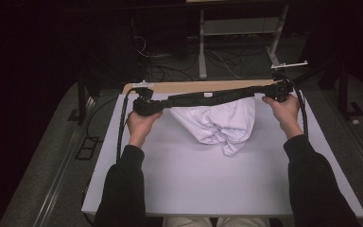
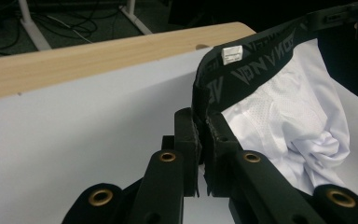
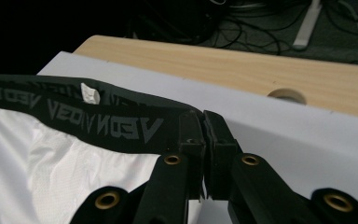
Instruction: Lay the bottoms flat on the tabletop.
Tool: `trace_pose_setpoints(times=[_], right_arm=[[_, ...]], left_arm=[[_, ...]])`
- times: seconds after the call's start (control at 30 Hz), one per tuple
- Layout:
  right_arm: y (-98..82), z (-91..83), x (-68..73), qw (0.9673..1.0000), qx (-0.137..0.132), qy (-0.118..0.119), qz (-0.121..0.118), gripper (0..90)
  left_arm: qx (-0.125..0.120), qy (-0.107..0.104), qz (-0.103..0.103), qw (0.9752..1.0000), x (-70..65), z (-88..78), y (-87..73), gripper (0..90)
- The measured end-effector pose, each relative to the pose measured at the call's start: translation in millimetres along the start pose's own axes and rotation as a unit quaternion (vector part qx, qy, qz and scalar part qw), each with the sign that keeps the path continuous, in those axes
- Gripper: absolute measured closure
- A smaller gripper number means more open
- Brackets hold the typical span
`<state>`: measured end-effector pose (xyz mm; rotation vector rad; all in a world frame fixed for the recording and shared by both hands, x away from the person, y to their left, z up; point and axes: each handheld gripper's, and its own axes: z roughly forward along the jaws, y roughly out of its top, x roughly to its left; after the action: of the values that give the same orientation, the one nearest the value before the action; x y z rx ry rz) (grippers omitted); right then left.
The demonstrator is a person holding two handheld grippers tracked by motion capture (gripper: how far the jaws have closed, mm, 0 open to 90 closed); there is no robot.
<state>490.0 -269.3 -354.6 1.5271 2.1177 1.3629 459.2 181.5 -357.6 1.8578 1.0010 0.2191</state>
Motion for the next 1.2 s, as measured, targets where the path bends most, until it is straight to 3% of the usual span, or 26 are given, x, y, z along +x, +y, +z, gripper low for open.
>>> trace_pose_setpoints(times=[0.17,0.37,0.57,0.7,0.83,1.03,1.2], right_arm=[[18.0,-1.6,-1.9,0.9999,-0.008,-0.013,-0.003,86.7],[43.4,-15.7,-0.9,0.9993,-0.021,-0.027,-0.011,86.7],[67.2,-25.4,1.0,0.9988,-0.035,-0.031,-0.013,86.7],[77.5,-24.6,3.2,0.9982,-0.041,-0.04,-0.019,86.7],[79.4,-16.0,1.1,0.998,-0.033,-0.049,-0.019,86.7],[70.3,4.2,-4.9,0.9979,0.001,-0.064,-0.005,86.6],[66.5,16.8,-2.3,0.9963,0.026,-0.08,-0.016,86.6]], left_arm=[[0.0,0.012,0.01,0.9999,1.5,0.6,21.8,85.0],[-0.011,0.015,0.022,0.9996,-2.8,-6.6,57.8,85.2],[-0.008,0.038,0.056,0.9977,-14.8,-11.6,96.2,85.2],[0.0,0.059,0.058,0.9966,-10.8,-7.9,113.3,85.2],[0.015,0.072,0.044,0.9963,1.2,8.4,112.7,85.1],[0.046,0.073,0.0,0.9962,19.9,40.3,91.4,85.0],[0.065,0.07,-0.001,0.9954,22.6,56.6,81.9,85.0]])
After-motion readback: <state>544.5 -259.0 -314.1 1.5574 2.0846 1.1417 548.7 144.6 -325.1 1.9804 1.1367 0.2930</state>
